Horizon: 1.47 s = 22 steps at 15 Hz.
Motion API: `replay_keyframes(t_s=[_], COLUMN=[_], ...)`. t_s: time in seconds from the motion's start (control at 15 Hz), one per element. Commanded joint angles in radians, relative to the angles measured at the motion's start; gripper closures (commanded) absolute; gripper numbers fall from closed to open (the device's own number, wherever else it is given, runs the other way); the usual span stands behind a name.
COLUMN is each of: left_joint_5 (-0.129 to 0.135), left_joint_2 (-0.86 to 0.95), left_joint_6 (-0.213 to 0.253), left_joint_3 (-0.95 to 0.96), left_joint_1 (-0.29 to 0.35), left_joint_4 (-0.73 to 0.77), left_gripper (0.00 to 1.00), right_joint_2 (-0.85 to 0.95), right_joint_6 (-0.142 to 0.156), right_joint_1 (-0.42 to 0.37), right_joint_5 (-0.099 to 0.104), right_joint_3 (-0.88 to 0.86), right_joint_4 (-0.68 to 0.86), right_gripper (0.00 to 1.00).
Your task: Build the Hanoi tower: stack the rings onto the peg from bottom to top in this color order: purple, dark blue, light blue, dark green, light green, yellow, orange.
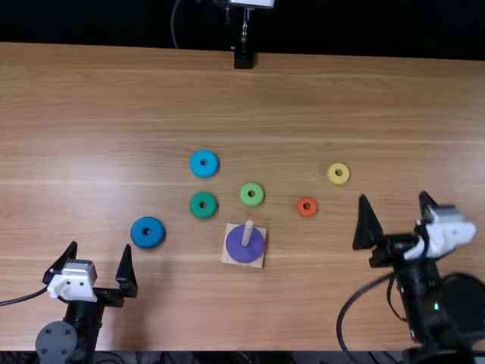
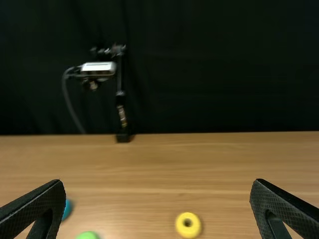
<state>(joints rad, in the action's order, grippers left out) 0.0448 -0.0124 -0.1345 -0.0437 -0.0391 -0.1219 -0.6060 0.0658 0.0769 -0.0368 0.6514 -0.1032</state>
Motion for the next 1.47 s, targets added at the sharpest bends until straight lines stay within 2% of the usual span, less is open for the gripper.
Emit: replay_keyframes(t_s=[0.0, 0.07, 0.27, 0.47, 0.6, 0.87, 1.07, 1.4], left_joint_5=[-0.004, -0.004, -0.004, -0.004, -0.004, -0.004, -0.004, -0.004], left_joint_2=[0.012, 0.012, 0.012, 0.012, 0.012, 0.012, 0.012, 0.012], left_joint_6=[0.009, 0.009, 0.009, 0.007, 0.009, 0.009, 0.009, 0.009], left_joint_3=[0.044, 0.044, 0.044, 0.044, 0.044, 0.044, 0.044, 0.044], left_joint_1=[0.005, 0.005, 0.005, 0.007, 0.007, 0.007, 0.005, 0.007], left_joint_4=[-0.007, -0.007, -0.007, -0.007, -0.007, -0.007, -0.007, -0.007], left_gripper=[0.00, 0.00, 0.00, 0.00, 0.00, 0.00, 0.00, 0.00], right_joint_2=[0.126, 0.216, 0.425, 0.537, 0.595, 0.606, 0.606, 0.606], right_joint_6=[0.006, 0.008, 0.006, 0.002, 0.000, -0.007, -0.012, -0.011], right_joint_1=[-0.057, -0.071, -0.085, -0.088, -0.089, -0.086, -0.086, -0.088], right_joint_5=[-0.004, -0.004, 0.004, 0.006, 0.006, 0.002, 0.000, 0.000], right_joint_3=[-0.174, -0.268, -0.450, -0.576, -0.599, -0.633, -0.634, -0.634], right_joint_4=[0.060, 0.100, 0.098, 0.098, 0.098, 0.089, -0.001, -0.005], right_gripper=[0.00, 0.00, 0.00, 0.00, 0.00, 0.00, 0.00, 0.00])
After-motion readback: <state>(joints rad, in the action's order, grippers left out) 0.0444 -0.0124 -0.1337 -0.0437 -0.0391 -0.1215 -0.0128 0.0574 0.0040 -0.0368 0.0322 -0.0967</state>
